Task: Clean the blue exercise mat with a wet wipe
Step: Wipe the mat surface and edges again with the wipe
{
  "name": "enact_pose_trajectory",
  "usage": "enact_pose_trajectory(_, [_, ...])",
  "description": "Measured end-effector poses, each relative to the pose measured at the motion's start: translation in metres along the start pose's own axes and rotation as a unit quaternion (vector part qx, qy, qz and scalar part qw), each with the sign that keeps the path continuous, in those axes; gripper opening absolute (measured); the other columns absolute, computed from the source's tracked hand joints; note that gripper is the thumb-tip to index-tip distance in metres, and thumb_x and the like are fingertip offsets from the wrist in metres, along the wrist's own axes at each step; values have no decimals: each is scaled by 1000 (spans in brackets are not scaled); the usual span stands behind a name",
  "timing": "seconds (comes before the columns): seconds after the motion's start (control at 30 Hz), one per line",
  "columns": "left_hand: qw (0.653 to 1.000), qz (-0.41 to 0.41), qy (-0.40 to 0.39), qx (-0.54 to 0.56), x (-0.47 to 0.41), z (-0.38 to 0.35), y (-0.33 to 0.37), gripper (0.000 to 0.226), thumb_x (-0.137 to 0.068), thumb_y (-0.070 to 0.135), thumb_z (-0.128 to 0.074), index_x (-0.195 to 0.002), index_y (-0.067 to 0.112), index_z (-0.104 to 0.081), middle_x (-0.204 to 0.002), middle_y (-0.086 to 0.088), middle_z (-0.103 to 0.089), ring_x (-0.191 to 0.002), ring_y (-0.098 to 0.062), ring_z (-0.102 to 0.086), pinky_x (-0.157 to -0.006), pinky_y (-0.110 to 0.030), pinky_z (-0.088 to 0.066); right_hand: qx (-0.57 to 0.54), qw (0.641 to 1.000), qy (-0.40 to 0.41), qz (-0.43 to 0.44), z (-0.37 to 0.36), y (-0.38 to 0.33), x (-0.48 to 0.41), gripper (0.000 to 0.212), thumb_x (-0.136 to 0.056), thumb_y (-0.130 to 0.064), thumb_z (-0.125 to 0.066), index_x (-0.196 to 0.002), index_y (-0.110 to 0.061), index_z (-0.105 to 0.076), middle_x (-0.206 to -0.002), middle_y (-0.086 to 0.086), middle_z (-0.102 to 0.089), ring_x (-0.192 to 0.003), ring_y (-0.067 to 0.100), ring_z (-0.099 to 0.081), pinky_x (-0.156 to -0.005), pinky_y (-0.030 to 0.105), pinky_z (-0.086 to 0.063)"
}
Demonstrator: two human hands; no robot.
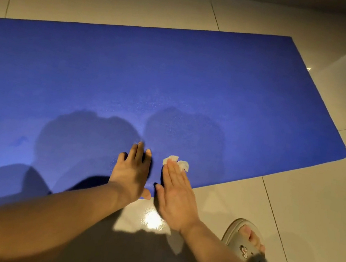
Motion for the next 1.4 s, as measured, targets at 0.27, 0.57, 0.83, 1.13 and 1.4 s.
enact_pose_trajectory(0.27, [1000,1,-4,-26,-2,3,2,128,-74,79,-68,-158,1,-9,-163,-24,-6,-153,-40,-7,-115,-45,-29,16,977,83,-196,45,112,10,56,-105,-34,-37,-155,-11,-30,-162,6,-31,-147,28,-32,-122,44,-27])
enact_pose_trajectory(0.57, [999,2,-25,-48,-7,-1,2,130,-77,78,-65,-160,0,-2,-165,-24,-2,-154,-39,-4,-116,-45,-28,-72,989,79,-105,21,18,-7,57,-82,-2,-58,-138,-8,-53,-142,5,-51,-131,29,-48,-104,38,-47])
enact_pose_trajectory(0.83, [996,10,-31,-78,-5,2,3,128,-79,79,-62,-160,1,-2,-165,-23,-2,-154,-39,-7,-116,-46,-29,84,985,62,-140,80,101,-30,18,-92,-22,-66,-104,-20,-79,-102,7,-55,-92,31,-54,-72,37,-43])
enact_pose_trajectory(1.13, [994,46,-53,-80,-5,5,7,122,-74,73,-71,-157,3,-15,-163,-21,-9,-151,-35,-14,-107,-40,-37,-129,951,34,-280,68,107,-36,21,-92,-6,-57,-110,-11,-68,-113,5,-71,-102,30,-65,-76,27,-44])
enact_pose_trajectory(1.4, [995,11,-11,-97,-3,2,4,134,-77,86,-57,-158,-5,1,-164,-27,-4,-151,-39,-14,-107,-39,-36,-176,939,57,-289,42,49,-15,16,-89,-2,-57,-99,-4,-69,-102,11,-70,-96,32,-64,-81,31,-47])
Point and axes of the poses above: each hand's wrist, its own x-axis away from the middle knuckle, its own z-axis out of the back of the hand, y = z × x, the point moved 7 cm from there along -x, towards the middle knuckle
